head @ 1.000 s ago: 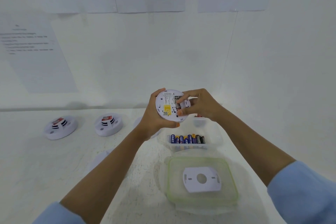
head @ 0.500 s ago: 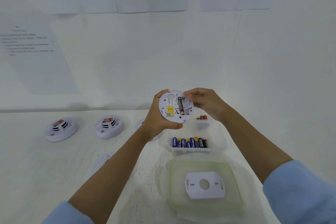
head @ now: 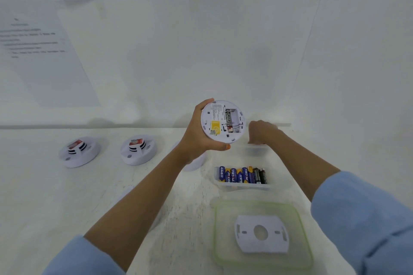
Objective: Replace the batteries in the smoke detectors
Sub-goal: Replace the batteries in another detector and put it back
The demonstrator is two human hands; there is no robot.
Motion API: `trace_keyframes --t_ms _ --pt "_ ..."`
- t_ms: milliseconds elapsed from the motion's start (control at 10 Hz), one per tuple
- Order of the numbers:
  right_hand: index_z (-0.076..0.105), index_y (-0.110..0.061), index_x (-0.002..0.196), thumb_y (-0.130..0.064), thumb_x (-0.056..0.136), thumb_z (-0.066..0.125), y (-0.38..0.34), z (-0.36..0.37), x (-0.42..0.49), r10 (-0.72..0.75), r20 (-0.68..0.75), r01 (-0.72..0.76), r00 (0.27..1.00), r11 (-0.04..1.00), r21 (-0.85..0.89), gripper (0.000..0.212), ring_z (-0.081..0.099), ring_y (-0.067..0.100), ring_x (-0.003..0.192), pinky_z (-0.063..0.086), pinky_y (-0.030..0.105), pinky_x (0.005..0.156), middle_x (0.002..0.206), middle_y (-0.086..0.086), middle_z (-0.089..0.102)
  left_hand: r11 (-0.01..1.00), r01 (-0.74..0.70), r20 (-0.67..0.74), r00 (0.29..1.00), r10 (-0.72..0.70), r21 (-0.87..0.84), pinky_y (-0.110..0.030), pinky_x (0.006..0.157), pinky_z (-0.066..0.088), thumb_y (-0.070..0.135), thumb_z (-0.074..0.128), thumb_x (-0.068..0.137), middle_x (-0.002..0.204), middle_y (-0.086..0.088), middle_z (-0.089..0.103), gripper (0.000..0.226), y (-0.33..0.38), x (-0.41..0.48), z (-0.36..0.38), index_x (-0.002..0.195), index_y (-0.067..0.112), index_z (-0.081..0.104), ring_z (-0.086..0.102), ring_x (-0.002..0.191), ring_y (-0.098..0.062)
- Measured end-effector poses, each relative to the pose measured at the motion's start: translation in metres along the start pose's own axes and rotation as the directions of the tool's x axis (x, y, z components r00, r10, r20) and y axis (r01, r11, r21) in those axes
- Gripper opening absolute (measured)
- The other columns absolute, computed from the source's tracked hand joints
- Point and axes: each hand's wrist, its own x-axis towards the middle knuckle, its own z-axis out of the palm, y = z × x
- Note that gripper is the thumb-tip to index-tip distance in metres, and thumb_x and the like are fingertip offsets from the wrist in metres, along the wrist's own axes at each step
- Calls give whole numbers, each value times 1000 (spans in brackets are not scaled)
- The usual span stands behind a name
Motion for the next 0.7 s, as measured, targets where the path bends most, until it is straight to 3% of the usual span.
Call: trace_keyframes --t_ms 100,200,300,400,500,600,700 --pt "54 -4 95 -6 86 51 0 0 3 -26 -15 26 1000 1000 7 9 52 23 81 44 29 69 103 12 60 1000 -2 0 1000 2 -5 -16 82 50 -7 77 49 126 7 43 102 -3 2 0 135 15 26 50 109 8" --pt "63 -5 99 -2 84 54 3 3 7 -91 -54 97 994 989 110 17 53 21 84 47 30 75 109 10 62 1000 -1 -1 1000 1 -1 -15 82 49 -6 77 49 125 9 43 101 -5 3 1 134 16 26 50 109 9" --pt "67 -4 91 -2 77 67 10 5 3 -162 -159 204 974 933 296 14 54 18 82 46 28 77 106 11 63 1000 -2 -5 1000 2 -4 -16 82 49 -6 77 49 125 9 43 102 -5 1 1 134 16 26 50 108 9" --pt "66 -4 90 -7 71 77 16 -11 -12 -66 -353 275 933 765 583 23 61 13 67 52 25 76 88 11 69 1000 3 -8 1000 -3 -15 -17 83 50 -7 77 48 126 8 44 103 -4 -3 0 134 16 26 51 108 8" --pt "64 -11 80 -10 70 79 19 -37 -36 95 -509 430 856 418 800 19 61 7 55 54 27 69 72 8 68 1000 2 -11 1000 -2 -25 -18 81 51 -9 76 46 125 6 43 104 0 -7 -1 135 14 26 51 108 8" --pt "63 -11 78 -6 70 78 10 -53 -62 62 -562 534 825 244 810 18 64 7 55 56 27 64 61 -2 67 1000 -14 -17 1000 14 -19 -17 79 51 -9 76 46 125 6 43 104 5 -9 2 134 12 25 51 107 8" --pt "65 -6 86 -6 69 79 -6 -50 -80 -14 -602 560 798 385 733 21 61 4 56 54 19 62 68 -1 65 999 -33 -23 999 33 -13 -18 80 52 -5 77 45 125 4 43 103 10 -12 7 133 16 26 50 112 -3"
